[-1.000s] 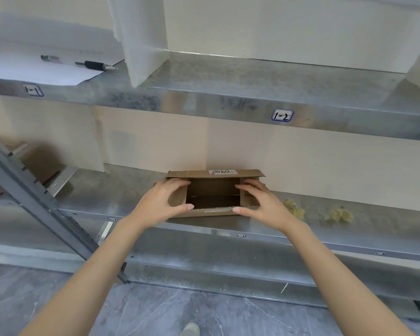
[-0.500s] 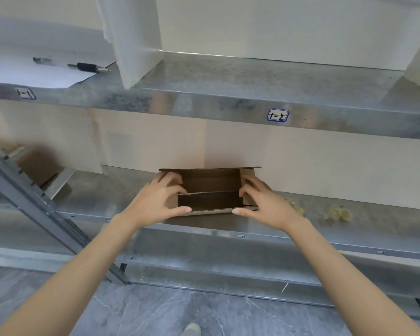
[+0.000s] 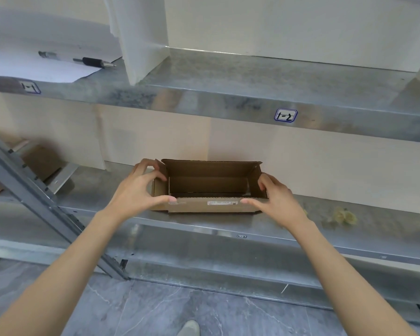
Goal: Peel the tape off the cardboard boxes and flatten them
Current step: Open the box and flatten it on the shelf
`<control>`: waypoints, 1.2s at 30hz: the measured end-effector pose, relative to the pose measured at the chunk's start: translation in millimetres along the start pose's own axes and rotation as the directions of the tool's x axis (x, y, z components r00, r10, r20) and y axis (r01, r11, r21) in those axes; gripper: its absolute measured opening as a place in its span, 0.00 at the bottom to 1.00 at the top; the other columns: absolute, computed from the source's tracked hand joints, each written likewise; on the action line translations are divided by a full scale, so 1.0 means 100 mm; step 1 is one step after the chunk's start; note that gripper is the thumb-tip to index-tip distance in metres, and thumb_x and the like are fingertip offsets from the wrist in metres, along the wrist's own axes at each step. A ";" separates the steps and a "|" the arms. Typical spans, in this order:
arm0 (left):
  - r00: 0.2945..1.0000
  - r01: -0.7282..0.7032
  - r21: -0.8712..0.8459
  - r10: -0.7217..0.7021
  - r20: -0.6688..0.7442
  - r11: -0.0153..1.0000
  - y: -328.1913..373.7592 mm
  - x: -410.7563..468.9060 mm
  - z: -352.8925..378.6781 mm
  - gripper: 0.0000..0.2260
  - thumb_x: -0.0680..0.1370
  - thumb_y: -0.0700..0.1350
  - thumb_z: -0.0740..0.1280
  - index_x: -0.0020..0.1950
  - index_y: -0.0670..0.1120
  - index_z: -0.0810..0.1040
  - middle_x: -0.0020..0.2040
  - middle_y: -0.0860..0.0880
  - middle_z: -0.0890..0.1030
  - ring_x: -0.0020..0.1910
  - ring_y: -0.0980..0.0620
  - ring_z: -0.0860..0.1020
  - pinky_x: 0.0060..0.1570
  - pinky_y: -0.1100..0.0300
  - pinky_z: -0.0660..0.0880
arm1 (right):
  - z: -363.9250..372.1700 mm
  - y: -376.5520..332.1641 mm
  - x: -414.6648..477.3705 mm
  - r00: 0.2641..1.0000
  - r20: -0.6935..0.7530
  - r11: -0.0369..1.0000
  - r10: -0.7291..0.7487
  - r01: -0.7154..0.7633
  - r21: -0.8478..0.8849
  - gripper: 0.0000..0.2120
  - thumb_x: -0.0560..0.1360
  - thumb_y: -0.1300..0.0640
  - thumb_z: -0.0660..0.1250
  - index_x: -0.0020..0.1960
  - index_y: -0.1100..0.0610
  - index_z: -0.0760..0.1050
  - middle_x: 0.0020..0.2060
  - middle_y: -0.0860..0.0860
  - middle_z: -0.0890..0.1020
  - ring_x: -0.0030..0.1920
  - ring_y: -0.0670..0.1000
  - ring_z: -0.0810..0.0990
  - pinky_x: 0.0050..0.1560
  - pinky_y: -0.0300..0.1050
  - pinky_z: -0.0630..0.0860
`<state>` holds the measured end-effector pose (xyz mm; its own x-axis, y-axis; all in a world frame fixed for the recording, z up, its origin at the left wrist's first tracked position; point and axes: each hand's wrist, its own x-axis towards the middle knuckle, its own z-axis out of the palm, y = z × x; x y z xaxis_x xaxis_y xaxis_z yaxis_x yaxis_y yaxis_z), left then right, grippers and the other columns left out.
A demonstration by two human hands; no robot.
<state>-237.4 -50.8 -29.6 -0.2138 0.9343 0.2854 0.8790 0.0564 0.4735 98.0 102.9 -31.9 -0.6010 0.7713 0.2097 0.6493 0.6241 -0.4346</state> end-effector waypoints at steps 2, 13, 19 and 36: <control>1.000 -0.021 -0.010 0.021 0.007 1.000 -0.02 -0.01 0.01 0.29 0.59 0.73 0.72 0.51 0.56 0.77 0.64 0.67 0.61 0.65 0.61 0.65 0.52 0.56 0.72 | 0.00 0.03 -0.02 1.000 -0.030 1.000 0.010 -0.009 0.016 0.29 0.67 0.32 0.67 0.42 0.57 0.62 0.34 0.48 0.67 0.33 0.53 0.65 0.33 0.46 0.64; 0.996 0.001 -0.001 -0.002 -0.092 1.000 -0.09 -0.03 0.18 0.22 0.66 0.52 0.81 0.52 0.52 0.73 0.77 0.58 0.55 0.73 0.52 0.63 0.50 0.48 0.80 | 0.10 0.16 -0.08 0.999 -0.018 0.998 -0.046 0.047 0.051 0.24 0.66 0.50 0.79 0.44 0.55 0.63 0.36 0.44 0.68 0.34 0.54 0.67 0.34 0.47 0.66; 0.963 0.120 0.019 -0.112 -0.246 0.993 0.06 -0.03 0.01 0.26 0.64 0.56 0.81 0.53 0.49 0.73 0.75 0.49 0.58 0.73 0.43 0.63 0.59 0.45 0.75 | 0.00 0.09 -0.09 0.997 -0.035 0.982 -0.062 0.067 0.179 0.18 0.72 0.57 0.74 0.45 0.51 0.63 0.35 0.48 0.71 0.31 0.50 0.64 0.34 0.42 0.66; 0.933 0.253 -0.015 -0.248 -0.261 0.967 0.03 0.09 -0.05 0.32 0.66 0.60 0.78 0.61 0.46 0.71 0.65 0.45 0.69 0.66 0.40 0.65 0.58 0.45 0.72 | 0.16 -0.14 0.06 0.949 -0.210 0.880 0.236 -0.117 0.460 0.26 0.74 0.59 0.72 0.64 0.41 0.65 0.41 0.63 0.79 0.40 0.61 0.79 0.46 0.59 0.78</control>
<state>-239.1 -44.4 -21.8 -0.5288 0.7655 0.3666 0.7897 0.2855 0.5430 77.9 96.9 -38.6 -0.3192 0.9052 0.2807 0.4272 0.4018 -0.8100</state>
